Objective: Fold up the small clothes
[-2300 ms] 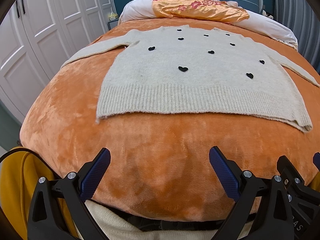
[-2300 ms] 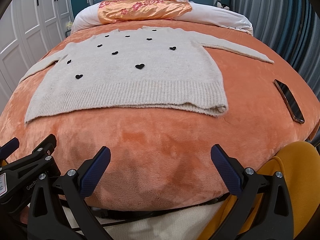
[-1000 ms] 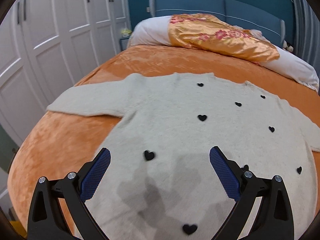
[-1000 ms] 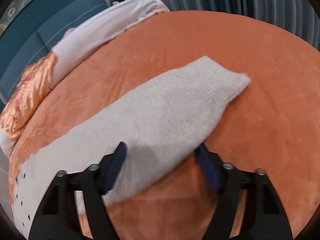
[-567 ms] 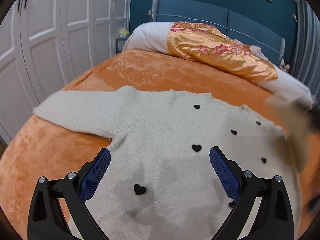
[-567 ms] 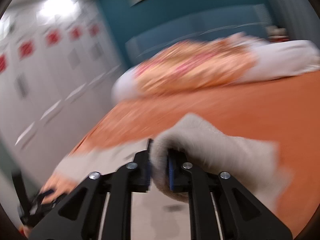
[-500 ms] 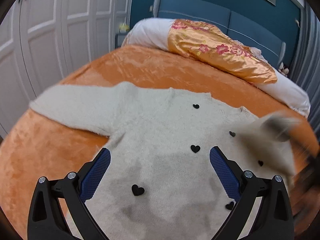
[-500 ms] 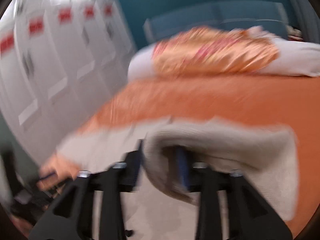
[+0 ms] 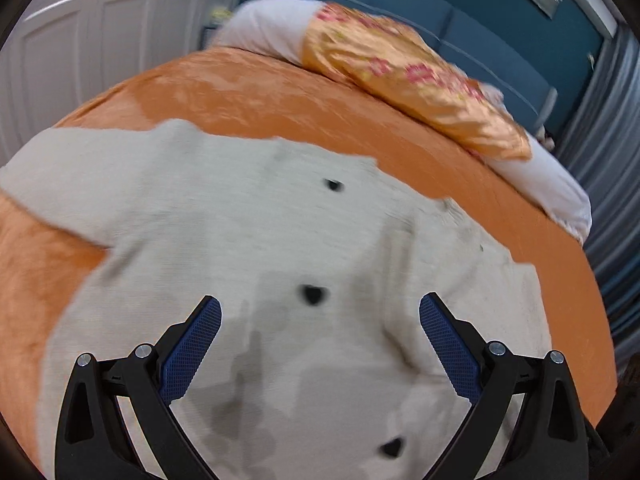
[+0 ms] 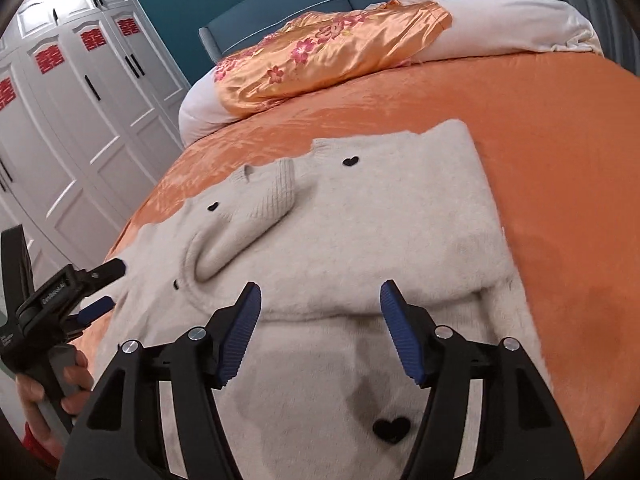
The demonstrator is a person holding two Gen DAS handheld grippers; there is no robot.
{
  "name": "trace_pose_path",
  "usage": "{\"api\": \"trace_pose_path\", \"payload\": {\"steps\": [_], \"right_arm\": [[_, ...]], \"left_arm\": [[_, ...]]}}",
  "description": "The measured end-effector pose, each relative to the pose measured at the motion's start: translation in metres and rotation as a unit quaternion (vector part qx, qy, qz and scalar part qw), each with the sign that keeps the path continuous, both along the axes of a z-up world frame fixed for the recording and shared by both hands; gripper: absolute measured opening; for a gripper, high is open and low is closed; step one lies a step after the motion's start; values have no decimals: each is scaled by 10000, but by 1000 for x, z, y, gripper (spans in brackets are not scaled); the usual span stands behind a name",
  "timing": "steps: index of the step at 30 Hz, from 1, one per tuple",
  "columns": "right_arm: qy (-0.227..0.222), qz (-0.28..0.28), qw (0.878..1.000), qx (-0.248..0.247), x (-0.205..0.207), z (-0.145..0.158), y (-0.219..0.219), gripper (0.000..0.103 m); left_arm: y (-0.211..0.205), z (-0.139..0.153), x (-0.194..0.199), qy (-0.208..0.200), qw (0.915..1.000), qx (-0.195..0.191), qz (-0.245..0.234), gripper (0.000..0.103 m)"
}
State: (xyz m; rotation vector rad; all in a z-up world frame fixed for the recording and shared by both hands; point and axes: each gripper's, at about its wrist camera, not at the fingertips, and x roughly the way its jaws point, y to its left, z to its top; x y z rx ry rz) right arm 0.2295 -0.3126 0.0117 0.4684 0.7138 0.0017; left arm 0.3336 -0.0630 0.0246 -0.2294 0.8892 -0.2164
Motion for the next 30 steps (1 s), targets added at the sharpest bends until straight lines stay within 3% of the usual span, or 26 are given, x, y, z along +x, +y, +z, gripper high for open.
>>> {"api": "trace_pose_path", "payload": {"steps": [3, 5, 6, 7, 8, 9, 10, 12, 14, 15, 17, 20, 21, 23, 24, 25, 30], "right_arm": [[-31, 50, 9996, -267, 2, -1, 15, 61], [36, 58, 9991, -421, 0, -6, 20, 61], [86, 44, 9991, -410, -2, -10, 19, 61], [118, 26, 9992, -379, -3, -15, 18, 61], [148, -14, 9994, -313, -5, -18, 15, 61], [155, -69, 9995, -265, -8, -20, 10, 61], [140, -129, 9996, -213, -11, -21, 6, 61], [109, -231, 9996, -136, -16, -21, -2, 61], [81, -327, 9994, -95, -21, -21, -9, 61], [81, -380, 9992, -84, -23, -22, -13, 60], [76, -418, 9991, -14, -26, -24, -17, 59], [-43, -492, 9988, -56, -30, -17, -17, 59], [-130, -516, 9984, -210, -32, -11, -15, 59], [-164, -592, 9967, -529, -33, -1, -12, 59], [-150, -632, 9958, -645, -32, 1, -13, 60], [-105, -684, 9951, -709, -30, 1, -16, 60], [323, -921, 9925, -735, 10, -8, -31, 60]], "left_arm": [[-37, -8, 22, 39, 9991, 315, -284, 97], [-55, -20, 39, 178, 9983, 265, -496, 89], [-59, -26, 47, 315, 9974, 167, -619, 63], [-60, -30, 52, 435, 9966, 62, -694, 29], [-59, -35, 58, 593, 9950, -160, -782, 13], [-52, -36, 62, 666, 9932, -515, -808, 7], [-40, -31, 62, 523, 9940, -686, -677, 6], [-15, -14, 55, 2, 9973, -663, -308, 5], [20, 0, 46, -299, 9958, -861, 116, 5], [46, 0, 40, -330, 9937, -905, 575, 5], [66, -12, 37, -197, 9922, -668, 1035, 5], [73, -37, 36, 282, 9951, -485, 814, 7], [74, -38, 32, 259, 9961, -443, 721, 10], [73, -33, 24, 79, 9973, -333, 647, 26], [76, -30, 22, 39, 9975, -313, 640, 43], [80, -29, 22, 19, 9971, -290, 703, 52], [99, -29, 22, 43, 9945, -211, 1022, 56]]}}
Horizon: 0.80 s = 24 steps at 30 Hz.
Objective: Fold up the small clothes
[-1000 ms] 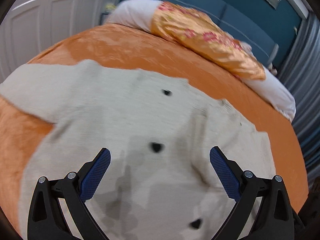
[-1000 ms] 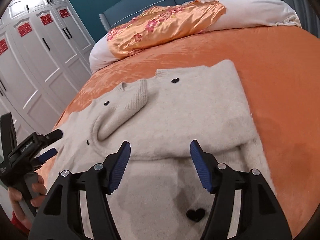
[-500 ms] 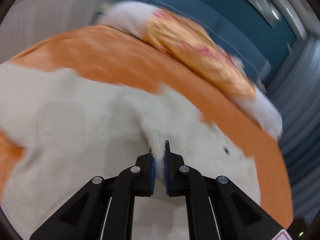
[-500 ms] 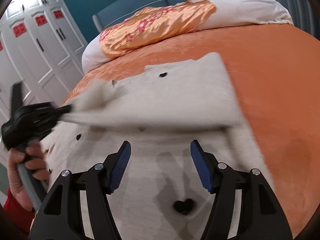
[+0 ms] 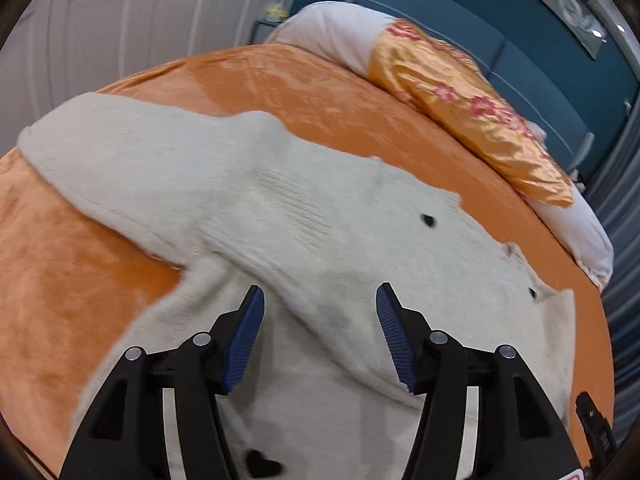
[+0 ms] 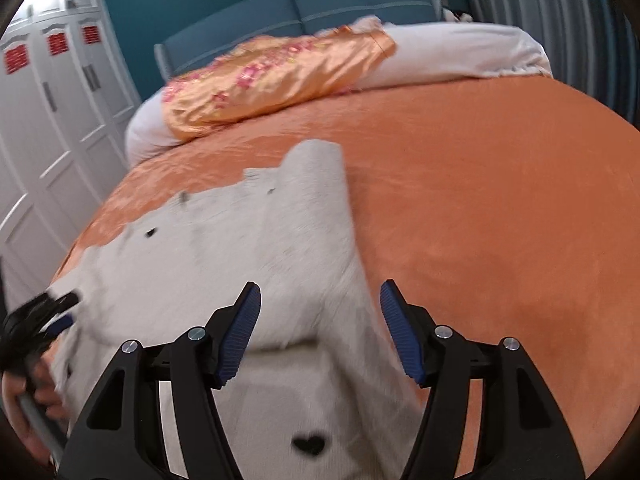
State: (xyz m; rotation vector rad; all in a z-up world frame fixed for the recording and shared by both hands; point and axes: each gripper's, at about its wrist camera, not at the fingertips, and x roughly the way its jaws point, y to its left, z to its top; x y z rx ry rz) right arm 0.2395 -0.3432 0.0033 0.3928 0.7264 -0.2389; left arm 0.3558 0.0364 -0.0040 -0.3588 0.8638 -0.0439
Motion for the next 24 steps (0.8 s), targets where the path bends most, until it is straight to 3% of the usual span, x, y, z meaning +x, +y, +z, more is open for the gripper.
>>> {"api": "trace_pose_path", "payload": {"steps": [2, 4, 7, 8, 9, 11, 12, 15, 17, 19, 21, 23, 24], "right_arm": [[382, 164, 9989, -228, 27, -11, 8, 58], [681, 308, 9953, -620, 48, -16, 14, 14], [99, -186, 9996, -190, 32, 1, -22, 11], [4, -591, 9983, 8, 23, 0, -44, 11], [141, -830, 9964, 72, 21, -9, -59, 4], [807, -796, 9934, 167, 28, -39, -73, 3], [751, -784, 9936, 313, 23, -43, -76, 4], [325, -850, 9954, 289, 7, -18, -71, 7], [-18, -732, 9967, 346, -4, -3, -63, 19], [-71, -589, 9975, 373, -5, -2, -53, 53], [166, -478, 9984, 235, 5, -12, -45, 61], [666, -296, 9973, 21, 23, -31, -36, 37], [623, -317, 9975, -115, 18, -31, -35, 23]], "left_arm": [[2, -5, 5, 102, 9999, 5, 19, 56], [-1, -5, 9, 111, 9999, -12, -16, 56], [-10, 1, 12, -16, 9998, 88, -151, 56], [-15, 0, 14, -31, 9996, 170, -207, 56], [-18, -2, 16, -2, 9994, 214, -257, 56], [-25, -16, 23, 211, 9987, 289, -350, 56], [-28, -22, 25, 328, 9984, 306, -351, 56], [-29, -19, 21, 240, 9987, 264, -350, 56], [-27, -18, 20, 263, 9989, 54, -372, 57], [-27, -22, 23, 338, 9988, 32, -343, 57], [-29, -26, 27, 363, 9987, 54, -350, 51], [-32, -26, 31, 325, 9984, 10, -454, 13], [-33, -24, 34, 320, 9981, -53, -516, 7]]}}
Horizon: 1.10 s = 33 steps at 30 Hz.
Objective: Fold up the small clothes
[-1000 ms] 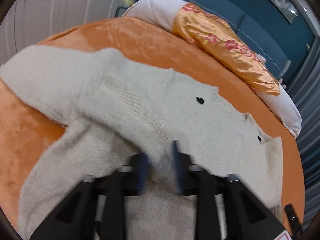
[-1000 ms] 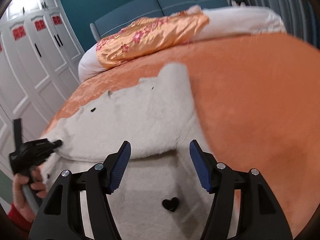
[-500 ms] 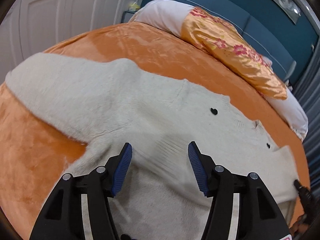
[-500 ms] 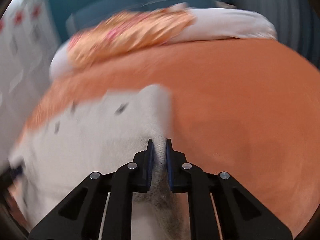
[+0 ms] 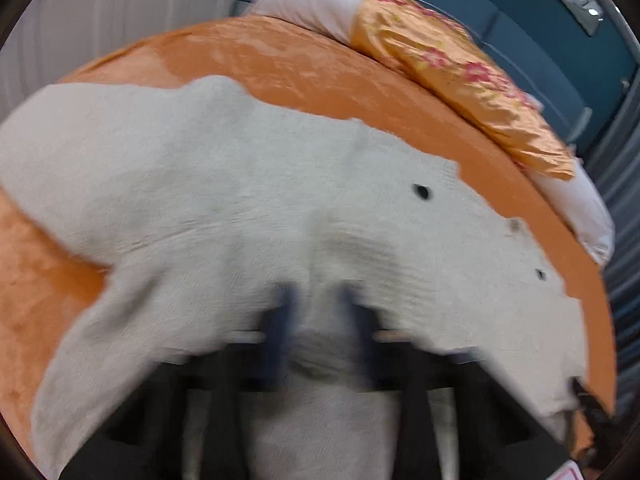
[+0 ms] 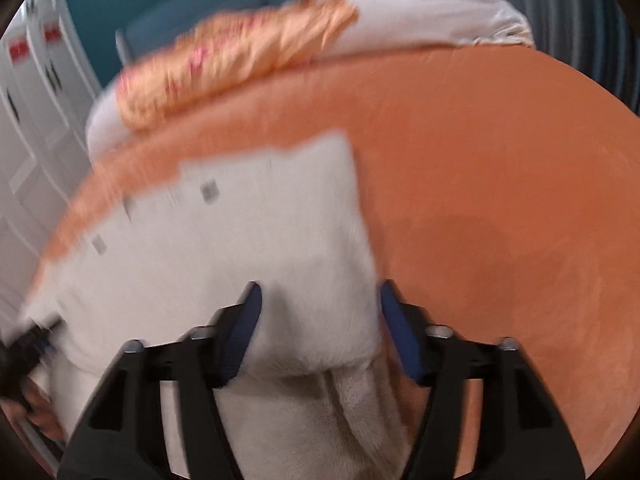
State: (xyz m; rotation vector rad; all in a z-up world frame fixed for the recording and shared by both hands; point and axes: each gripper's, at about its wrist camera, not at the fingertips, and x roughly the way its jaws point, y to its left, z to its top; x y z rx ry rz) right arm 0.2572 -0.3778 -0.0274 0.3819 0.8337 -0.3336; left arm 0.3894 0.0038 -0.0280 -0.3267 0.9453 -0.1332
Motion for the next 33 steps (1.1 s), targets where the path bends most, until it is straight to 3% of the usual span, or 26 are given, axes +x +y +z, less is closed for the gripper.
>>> {"api": "trace_pose_path", "payload": {"steps": [1, 3, 5, 6, 7, 8, 10, 13, 15, 17, 19, 21, 27, 32, 33], "right_arm": [[-293, 10, 9996, 43, -7, 10, -1, 14], [-873, -176, 9958, 218, -24, 30, -8, 12], [-1133, -409, 9926, 131, -34, 37, -13, 11], [-844, -487, 9952, 61, -28, 23, -17, 11], [-307, -430, 9984, 186, -16, -1, -24, 12], [-83, -464, 9981, 398, -12, -18, -30, 12], [-324, -589, 9966, 474, -19, -4, -34, 18], [-634, -660, 9957, 148, -37, 31, -25, 19], [-739, -501, 9960, -21, -51, 43, -9, 19], [-824, -233, 9963, -18, -63, 48, 13, 25], [-810, 27, 9967, 9, -71, 48, 29, 32], [-741, 338, 9966, 74, -84, 45, 53, 33], [-511, 1070, 9927, 238, -113, 27, 132, 36], [-368, 1392, 9890, 345, -120, 16, 173, 38], [-323, 1398, 9890, 363, -121, 14, 176, 39]], "left_arm": [[1, 5, -1, -89, 9999, -4, 50, 2], [2, 27, -5, -587, 9983, 1, -23, 2], [0, 39, -6, -843, 9964, 108, -56, 2], [-3, 35, -3, -756, 9970, 156, -89, 2], [-6, 28, 1, -594, 9979, 211, -131, 2], [-9, 12, 5, -306, 9991, 263, -163, 2], [-7, 0, 3, -102, 9995, 282, -123, 3], [14, 2, -15, -181, 9998, 113, 53, 4], [41, 11, -28, -301, 9992, 81, 249, 6], [71, 19, -37, -396, 9982, 138, 440, 20], [113, 28, -42, -467, 9947, 335, 857, 48], [156, 32, -39, -451, 9877, 600, 1369, 57], [268, 22, -12, -173, 9660, 523, 2528, 57], [306, 8, 5, -86, 9551, 251, 2952, 56], [306, 8, 8, -106, 9547, 319, 2956, 49]]}}
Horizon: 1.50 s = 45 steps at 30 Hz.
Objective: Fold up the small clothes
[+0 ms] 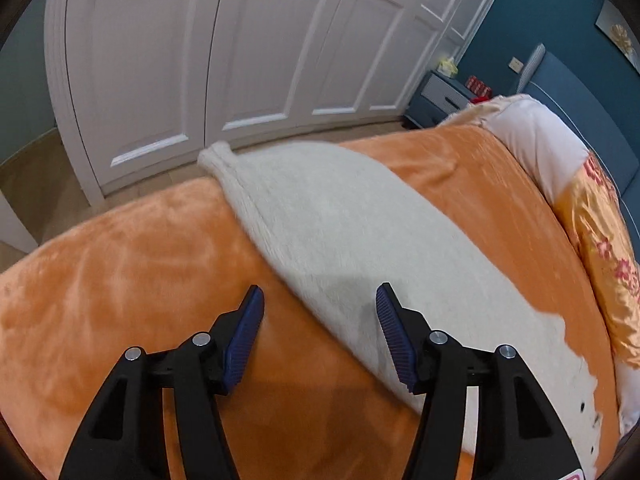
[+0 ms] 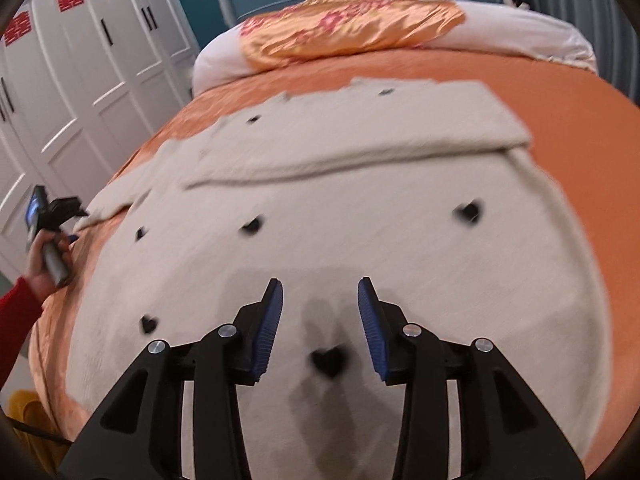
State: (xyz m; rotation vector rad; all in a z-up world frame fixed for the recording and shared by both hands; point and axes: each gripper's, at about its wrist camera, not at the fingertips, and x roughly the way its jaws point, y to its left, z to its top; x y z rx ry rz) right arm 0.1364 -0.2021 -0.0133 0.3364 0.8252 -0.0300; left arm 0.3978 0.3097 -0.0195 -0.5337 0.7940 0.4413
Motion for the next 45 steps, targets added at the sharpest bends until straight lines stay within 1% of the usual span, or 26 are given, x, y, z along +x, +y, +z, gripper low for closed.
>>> {"api": "trace_pose_path", "payload": {"steps": [1, 2, 3, 6, 9, 11, 13, 15, 16, 17, 19, 21, 22, 24, 26, 27, 28, 31, 34, 35, 37, 39, 40, 42, 44, 45], "right_arm": [[39, -1, 10000, -9, 1, -2, 3, 39], [39, 1, 10000, -33, 0, -2, 3, 39], [35, -8, 10000, -70, -1, -2, 3, 39], [3, -51, 10000, -80, -3, 1, 3, 39], [-91, -97, 9999, -92, -5, 6, 1, 39], [-179, -122, 9998, -50, -8, 9, -1, 39], [-227, -148, 9996, -20, -10, 11, -2, 39], [-240, -183, 9995, 31, -12, 12, -4, 39], [-237, -209, 9995, 39, -14, 11, -5, 39], [-228, -243, 9994, 49, -16, 11, -8, 39], [-192, -313, 9993, 27, -20, 10, -14, 41], [-125, -393, 9991, -15, -25, 10, -24, 48], [-139, -414, 9990, -45, -27, 11, -28, 51], [-188, -441, 9986, -201, -27, 17, -41, 52], [-259, -437, 9984, -248, -23, 21, -50, 55], [-282, -392, 9986, -228, -16, 24, -55, 58], [-290, -343, 9988, -211, -9, 25, -58, 58], [-439, -79, 9985, -321, 20, 33, -52, 58], [-647, 519, 9932, -816, 55, 43, -17, 60], [-754, 846, 9867, -1164, 70, 47, 6, 60], [-866, 1247, 9745, -1650, 87, 46, 35, 69], [-906, 1681, 9530, -2352, 108, 40, 68, 70], [-893, 1859, 9405, -2702, 117, 34, 80, 70], [-896, 2213, 9033, -3565, 129, 20, 104, 70], [-906, 2574, 8749, -4002, 138, 8, 115, 70], [-875, 2740, 8669, -4071, 143, 4, 117, 66]], "left_arm": [[-3, 1, 3, -2, 10000, 59, -32, 32], [-3, 1, 5, -31, 9999, 44, -99, 21], [-1, 1, 7, -75, 9996, -69, -247, 4], [-13, 22, 3, -398, 9985, 85, -375, 4], [-56, 67, -11, -954, 9911, 380, -848, 3], [-101, 101, -25, -1373, 9797, 563, -1349, 3], [-172, 135, -45, -1822, 9570, 611, -2174, 3], [-242, 145, -60, -1946, 9339, 525, -2952, 3], [-273, 143, -67, -1902, 9237, 426, -3298, 4], [-320, 132, -76, -1715, 9097, 326, -3769, 4], [-381, 102, -92, -1373, 8928, 496, -4261, 9], [-424, 64, -105, -887, 8822, 685, -4574, 16], [-436, 45, -111, -622, 8785, 637, -4693, 16], [-436, 24, -121, -330, 8837, 531, -4638, 17], [-418, 22, -125, -325, 8955, 421, -4418, 32], [-401, 23, -124, -344, 9065, 328, -4195, 44], [-387, 26, -125, -383, 9158, 252, -3989, 49], [-335, 34, -108, -387, 9400, 173, -3386, 49], [-291, 33, -82, -233, 9564, 102, -2909, 49], [-281, 33, -77, -189, 9591, 81, -2824, 49], [-264, 23, -65, -35, 9645, 51, -2640, 49], [-254, 15, -57, 92, 9656, -77, -2599, 49], [-249, 11, -57, 171, 9660, -94, -2578, 49], [-248, 6, -58, 232, 9650, -62, -2611, 49], [-250, 5, -58, 227, 9636, 63, -2663, 49], [-247, 4, -57, 217, 9633, 66, -2675, 49]]}}
